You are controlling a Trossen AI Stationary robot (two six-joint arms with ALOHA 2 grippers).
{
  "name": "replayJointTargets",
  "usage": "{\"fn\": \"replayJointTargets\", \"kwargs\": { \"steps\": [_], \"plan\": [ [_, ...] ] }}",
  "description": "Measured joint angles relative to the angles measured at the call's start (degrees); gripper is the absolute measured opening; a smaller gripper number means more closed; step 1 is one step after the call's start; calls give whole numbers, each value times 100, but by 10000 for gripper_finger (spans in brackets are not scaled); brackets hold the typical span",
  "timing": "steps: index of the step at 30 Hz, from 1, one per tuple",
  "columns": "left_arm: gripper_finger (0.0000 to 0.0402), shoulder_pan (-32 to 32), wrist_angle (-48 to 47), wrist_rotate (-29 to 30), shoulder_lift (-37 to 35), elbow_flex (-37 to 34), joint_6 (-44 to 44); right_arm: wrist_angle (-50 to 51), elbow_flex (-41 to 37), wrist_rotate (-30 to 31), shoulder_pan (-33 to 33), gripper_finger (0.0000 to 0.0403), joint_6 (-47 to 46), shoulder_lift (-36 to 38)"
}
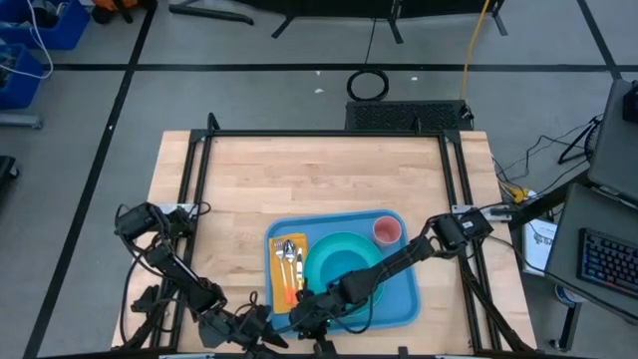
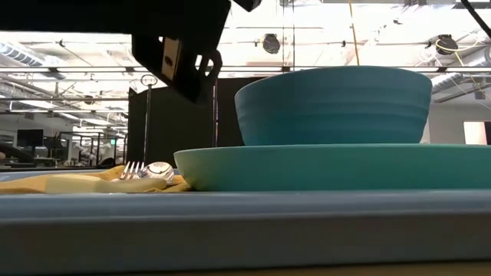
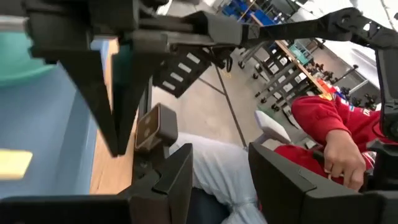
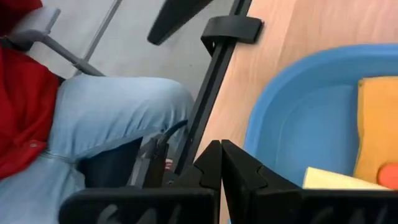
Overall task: Set up tray
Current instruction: Put the yellow knife on top of the yellow napkin to the right of the orange spoon
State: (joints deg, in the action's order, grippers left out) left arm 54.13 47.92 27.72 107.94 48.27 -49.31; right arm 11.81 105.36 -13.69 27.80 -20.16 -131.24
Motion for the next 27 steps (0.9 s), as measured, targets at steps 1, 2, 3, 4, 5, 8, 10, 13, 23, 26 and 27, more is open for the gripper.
{"fn": "replayJointTargets", "kwargs": {
  "steps": [1, 2, 3, 4, 5, 8, 10, 13, 23, 26, 27],
  "plan": [
    [159, 0, 32, 8, 0, 0, 82, 20, 0, 26, -9, 0, 7, 0],
    [159, 2, 55, 11, 0, 0, 130, 3, 0, 28, -11, 0, 38, 0],
    [159, 7, 55, 15, 0, 2, 148, -8, 0, 34, -9, 0, 70, 2],
    [159, 17, 38, 20, 0, 2, 155, -4, 0, 30, -9, 0, 105, 2],
    [159, 26, 33, 17, 0, 2, 164, 6, 0, 33, -9, 0, 120, 2],
    [159, 39, 41, 18, 0, 2, 191, 62, 0, 33, -7, 0, 114, 2],
    [159, 37, 40, 20, 0, 2, 198, 60, 0, 38, -20, 0, 123, 2],
    [159, 37, 40, 24, 0, 0, 214, 41, 0, 45, -47, 0, 131, -23],
    [159, 37, 83, 32, -2, 2, 270, -75, 0, 37, -64, 0, 129, -352],
    [159, 37, 80, 32, -2, 2, 270, -53, -7, 130, -62, 0, 109, -356],
    [159, 39, 71, 31, -2, 0, 270, -39, -7, 188, -62, 0, 101, -354]
  ]
}}
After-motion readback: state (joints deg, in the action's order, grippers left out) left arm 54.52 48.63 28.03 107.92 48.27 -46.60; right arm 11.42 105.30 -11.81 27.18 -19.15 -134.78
